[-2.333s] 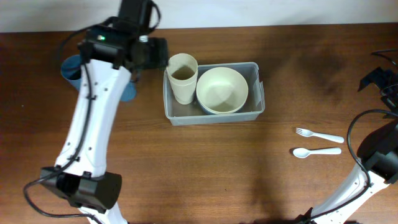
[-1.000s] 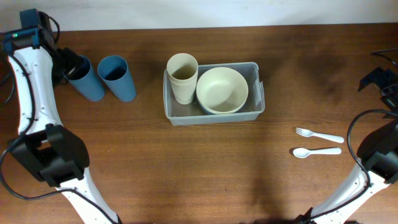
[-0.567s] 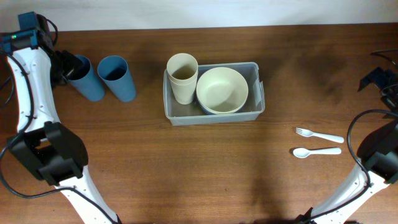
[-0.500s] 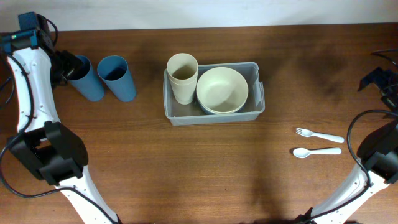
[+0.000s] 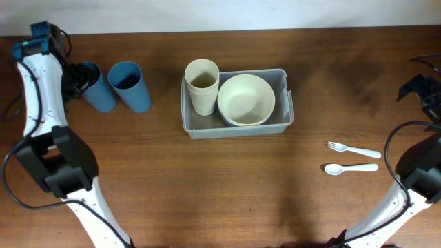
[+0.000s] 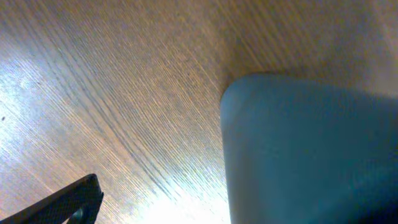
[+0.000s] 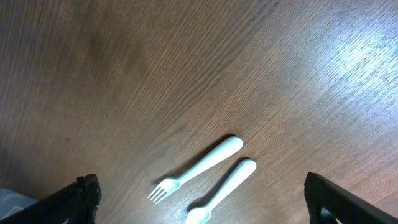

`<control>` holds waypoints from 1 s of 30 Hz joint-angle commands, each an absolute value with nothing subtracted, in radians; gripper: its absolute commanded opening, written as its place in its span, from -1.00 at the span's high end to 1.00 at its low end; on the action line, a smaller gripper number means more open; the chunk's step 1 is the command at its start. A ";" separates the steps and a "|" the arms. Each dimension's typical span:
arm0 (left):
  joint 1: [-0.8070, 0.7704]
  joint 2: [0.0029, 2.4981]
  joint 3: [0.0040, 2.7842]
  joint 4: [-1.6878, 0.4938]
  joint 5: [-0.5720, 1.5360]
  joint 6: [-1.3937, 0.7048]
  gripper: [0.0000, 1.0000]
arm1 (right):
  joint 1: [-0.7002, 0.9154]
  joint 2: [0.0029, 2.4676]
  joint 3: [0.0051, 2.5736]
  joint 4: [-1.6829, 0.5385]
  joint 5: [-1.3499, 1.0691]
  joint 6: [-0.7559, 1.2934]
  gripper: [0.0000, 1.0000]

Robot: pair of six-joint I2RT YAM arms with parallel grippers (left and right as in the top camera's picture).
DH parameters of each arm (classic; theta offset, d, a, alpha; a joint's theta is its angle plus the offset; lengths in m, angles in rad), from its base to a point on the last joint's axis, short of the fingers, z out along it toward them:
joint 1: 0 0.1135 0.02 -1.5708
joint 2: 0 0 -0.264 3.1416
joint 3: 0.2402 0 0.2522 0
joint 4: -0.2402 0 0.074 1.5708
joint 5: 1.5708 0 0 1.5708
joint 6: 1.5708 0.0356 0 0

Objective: Pack container
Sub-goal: 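Lower the left gripper onto the left blue cup's rim and close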

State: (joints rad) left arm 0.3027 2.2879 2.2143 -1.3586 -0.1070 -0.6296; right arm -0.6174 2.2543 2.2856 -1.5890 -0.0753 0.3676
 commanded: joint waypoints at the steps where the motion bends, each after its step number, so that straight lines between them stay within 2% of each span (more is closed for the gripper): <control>1: 0.316 2.305 2.207 -1.361 -0.101 -0.640 -0.99 | -0.615 2.218 2.279 -1.589 -0.074 0.379 -0.97; 30: 0.351 2.276 2.274 -1.403 -0.105 -0.578 -1.00 | -0.615 2.218 2.279 -1.589 -0.074 0.379 -0.98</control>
